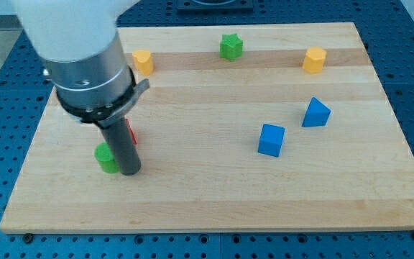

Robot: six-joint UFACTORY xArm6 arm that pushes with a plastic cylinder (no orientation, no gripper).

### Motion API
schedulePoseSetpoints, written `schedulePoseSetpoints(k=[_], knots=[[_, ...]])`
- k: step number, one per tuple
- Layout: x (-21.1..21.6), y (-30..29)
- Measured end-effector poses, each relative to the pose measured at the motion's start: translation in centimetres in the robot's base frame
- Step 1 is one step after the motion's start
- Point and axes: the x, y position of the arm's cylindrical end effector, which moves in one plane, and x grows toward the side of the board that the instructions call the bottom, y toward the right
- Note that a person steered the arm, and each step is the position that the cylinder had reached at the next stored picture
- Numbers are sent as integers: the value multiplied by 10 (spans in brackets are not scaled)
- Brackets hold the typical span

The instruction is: Slide the green star closer to the red circle

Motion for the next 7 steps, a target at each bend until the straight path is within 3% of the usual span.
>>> schedulePoseSetpoints(k=[1, 2, 3, 5, 6, 7], knots=[[-1, 17], [-45, 67], [-118, 85], [-232, 191], [-284, 241], [-317, 245]])
